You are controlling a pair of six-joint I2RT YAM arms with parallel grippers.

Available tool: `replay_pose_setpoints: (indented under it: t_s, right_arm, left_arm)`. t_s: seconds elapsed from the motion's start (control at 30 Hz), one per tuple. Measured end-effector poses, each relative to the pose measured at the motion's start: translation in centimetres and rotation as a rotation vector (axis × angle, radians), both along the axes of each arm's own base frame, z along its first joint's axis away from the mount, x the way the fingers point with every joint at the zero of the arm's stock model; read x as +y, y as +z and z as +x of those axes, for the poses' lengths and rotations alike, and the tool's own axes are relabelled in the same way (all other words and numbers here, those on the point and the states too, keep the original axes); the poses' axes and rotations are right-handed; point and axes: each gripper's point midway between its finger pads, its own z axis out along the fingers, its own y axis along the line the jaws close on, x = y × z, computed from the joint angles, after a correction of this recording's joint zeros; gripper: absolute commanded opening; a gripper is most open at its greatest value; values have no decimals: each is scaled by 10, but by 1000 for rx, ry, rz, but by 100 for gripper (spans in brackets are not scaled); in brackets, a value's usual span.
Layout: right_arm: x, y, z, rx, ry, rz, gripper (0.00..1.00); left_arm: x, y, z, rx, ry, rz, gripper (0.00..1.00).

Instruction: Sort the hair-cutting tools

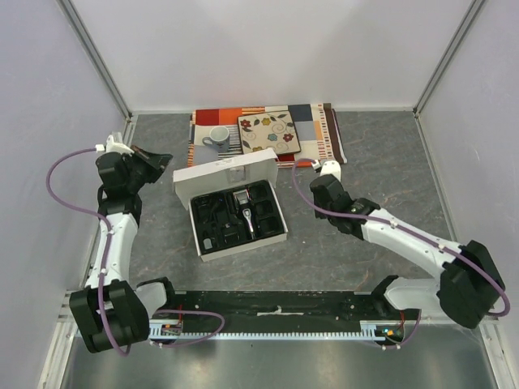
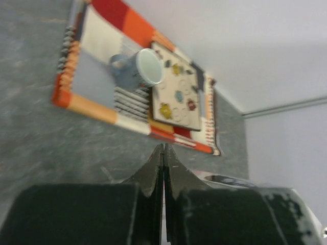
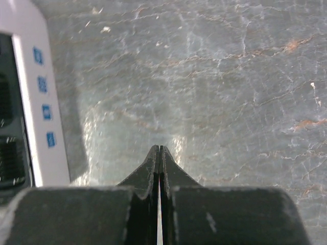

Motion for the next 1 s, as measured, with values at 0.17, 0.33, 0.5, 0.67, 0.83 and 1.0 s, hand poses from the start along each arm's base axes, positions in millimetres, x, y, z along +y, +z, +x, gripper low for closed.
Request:
replay_pose_setpoints:
  t_s: [0.17, 0.33, 0.5, 0.67, 0.83, 1.0]
  right_arm:
    - [-3, -6, 32, 8, -52, 39, 0]
    - [-4, -1, 65, -6, -61, 116, 2]
    - [-7, 1, 102, -3, -57, 189, 0]
    - [4, -9, 126, 28, 2, 244, 0]
    - [33, -20, 140, 70, 105, 312, 0]
    - [56, -25, 145, 92, 193, 380, 0]
  left_arm:
    - [20, -40, -16, 217, 107, 67, 2]
    - [29, -78, -40, 402, 162, 92, 2]
    - [27, -102, -57, 494, 165, 86, 2]
    - [23, -122, -71, 563, 154, 74, 2]
    - [15, -131, -78, 590, 121, 52, 2]
    - [7, -139, -83, 606, 87, 38, 2]
